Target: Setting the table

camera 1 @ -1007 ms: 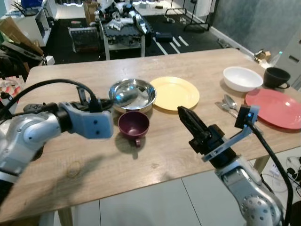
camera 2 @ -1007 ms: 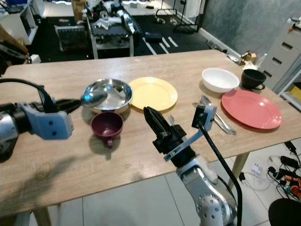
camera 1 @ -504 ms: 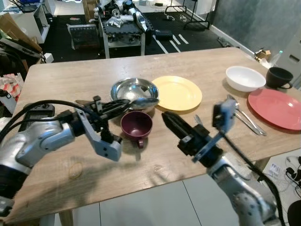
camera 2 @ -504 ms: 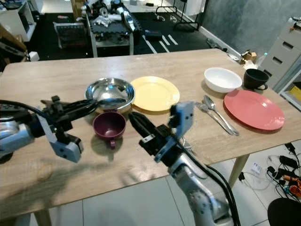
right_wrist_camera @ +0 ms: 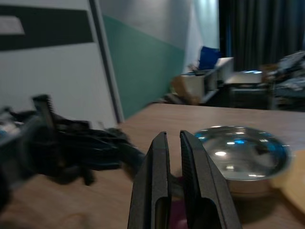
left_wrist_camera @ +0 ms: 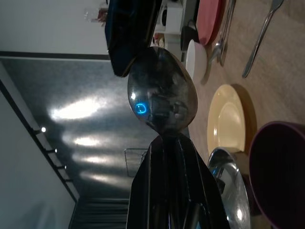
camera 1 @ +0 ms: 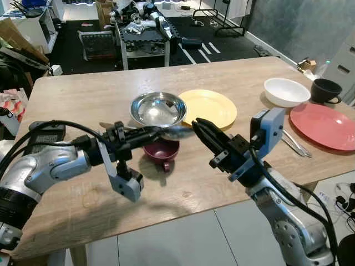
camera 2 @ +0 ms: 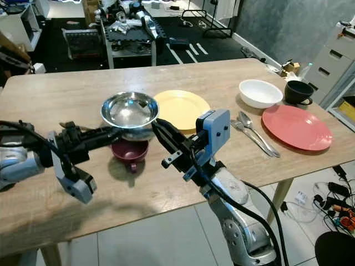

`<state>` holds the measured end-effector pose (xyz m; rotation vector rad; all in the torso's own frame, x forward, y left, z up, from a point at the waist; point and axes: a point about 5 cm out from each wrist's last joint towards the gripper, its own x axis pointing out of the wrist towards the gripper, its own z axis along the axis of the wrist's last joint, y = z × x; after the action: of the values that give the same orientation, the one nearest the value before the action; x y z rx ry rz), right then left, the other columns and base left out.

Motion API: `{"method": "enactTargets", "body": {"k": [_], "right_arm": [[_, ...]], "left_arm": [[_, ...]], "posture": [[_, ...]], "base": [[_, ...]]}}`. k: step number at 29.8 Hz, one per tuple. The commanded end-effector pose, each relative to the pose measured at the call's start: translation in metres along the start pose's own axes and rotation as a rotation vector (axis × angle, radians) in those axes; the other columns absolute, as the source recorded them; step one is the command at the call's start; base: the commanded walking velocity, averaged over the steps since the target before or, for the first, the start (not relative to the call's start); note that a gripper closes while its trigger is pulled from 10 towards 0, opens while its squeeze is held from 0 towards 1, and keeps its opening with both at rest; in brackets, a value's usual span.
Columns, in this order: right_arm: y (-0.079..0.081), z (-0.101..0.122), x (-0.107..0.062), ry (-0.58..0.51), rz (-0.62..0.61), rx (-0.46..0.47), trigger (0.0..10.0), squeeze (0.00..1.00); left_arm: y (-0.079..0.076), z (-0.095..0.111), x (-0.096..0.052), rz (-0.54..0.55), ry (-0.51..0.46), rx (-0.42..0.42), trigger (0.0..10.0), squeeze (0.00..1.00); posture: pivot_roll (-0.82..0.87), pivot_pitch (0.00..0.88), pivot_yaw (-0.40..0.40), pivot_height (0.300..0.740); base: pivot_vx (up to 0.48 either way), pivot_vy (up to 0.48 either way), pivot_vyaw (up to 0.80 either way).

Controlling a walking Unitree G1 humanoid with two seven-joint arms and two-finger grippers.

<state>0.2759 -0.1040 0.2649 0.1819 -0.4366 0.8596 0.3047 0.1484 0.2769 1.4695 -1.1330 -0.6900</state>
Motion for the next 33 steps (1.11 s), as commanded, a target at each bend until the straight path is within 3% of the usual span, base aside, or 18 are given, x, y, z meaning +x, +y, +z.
{"method": "enactTargets", "body": {"k": [1, 3, 5, 6, 12, 16, 17, 18, 19, 24, 25, 29, 33], "right_arm": [[0.001, -0.003, -0.004, 0.009, 0.017, 0.041, 10.0, 0.0], [0.001, -0.005, -0.005, 0.003, 0.022, 0.075, 10.0, 0.0], [-0.009, -0.006, -0.008, -0.058, 0.019, 0.227, 10.0, 0.0], [-0.014, -0.005, -0.011, -0.1, 0.016, 0.296, 10.0, 1.0], [-0.029, 0.006, -0.02, -0.198, 0.064, 0.442, 10.0, 1.0], [-0.03, 0.012, -0.023, -0.225, 0.112, 0.469, 10.0, 1.0], [-0.029, 0.016, -0.024, -0.24, 0.147, 0.482, 10.0, 0.14], [-0.029, 0.016, -0.024, -0.24, 0.147, 0.482, 10.0, 0.14], [-0.027, 0.019, -0.024, -0.253, 0.175, 0.491, 10.0, 0.0], [-0.013, 0.033, -0.014, -0.289, 0.287, 0.491, 10.0, 0.0], [-0.013, 0.033, -0.014, -0.289, 0.287, 0.491, 10.0, 0.0], [0.0, 0.039, 0.002, -0.239, 0.332, 0.382, 10.0, 0.0], [-0.002, 0.037, 0.007, -0.204, 0.313, 0.332, 10.0, 0.0]], "left_arm": [[-0.004, 0.004, 0.001, -0.002, -0.03, -0.012, 10.0, 0.0], [-0.003, 0.005, 0.002, 0.005, -0.036, -0.016, 10.0, 0.0], [0.002, 0.004, 0.004, 0.048, -0.026, -0.054, 10.0, 0.0], [0.006, 0.004, 0.005, 0.078, -0.016, -0.081, 10.0, 0.0], [0.02, 0.008, 0.008, 0.152, -0.008, -0.15, 10.0, 0.0], [0.027, 0.01, 0.011, 0.192, 0.002, -0.211, 10.0, 0.0], [0.028, 0.01, 0.014, 0.217, 0.019, -0.273, 10.0, 0.0], [0.028, 0.01, 0.014, 0.217, 0.019, -0.273, 10.0, 0.0], [0.029, 0.01, 0.016, 0.235, 0.029, -0.324, 10.0, 0.0], [0.032, 0.009, 0.024, 0.277, 0.052, -0.536, 10.0, 0.0], [0.032, 0.009, 0.024, 0.277, 0.052, -0.536, 10.0, 0.0], [0.034, 0.017, 0.035, 0.26, 0.014, -0.791, 10.0, 0.0], [0.039, 0.023, 0.039, 0.251, -0.02, -0.833, 10.0, 0.0]], "posture": [[0.1, 0.136, 0.041, 0.74], [0.1, 0.136, 0.041, 0.74], [0.1, 0.136, 0.041, 0.74], [0.1, 0.136, 0.041, 0.74], [0.1, 0.136, 0.041, 0.74], [0.13, 0.143, 0.048, 0.74], [0.13, 0.144, 0.049, 0.74], [0.13, 0.144, 0.049, 0.74], [0.13, 0.145, 0.051, 0.74], [0.13, 0.145, 0.059, 0.74], [0.13, 0.145, 0.059, 0.74], [0.13, 0.143, 0.065, 0.74], [0.13, 0.143, 0.064, 0.74]], "base": [[0.0, 0.0, 0.0], [0.0, 0.0, 0.0], [0.0, 0.0, 0.0], [0.0, 0.0, 0.0], [0.0, 0.0, 0.0], [0.0, 0.0, 0.0], [0.0, 0.0, 0.0], [0.0, 0.0, 0.0], [0.0, 0.0, 0.0], [0.0, 0.0, 0.0], [0.0, 0.0, 0.0], [0.0, 0.0, 0.0], [0.0, 0.0, 0.0]]}}
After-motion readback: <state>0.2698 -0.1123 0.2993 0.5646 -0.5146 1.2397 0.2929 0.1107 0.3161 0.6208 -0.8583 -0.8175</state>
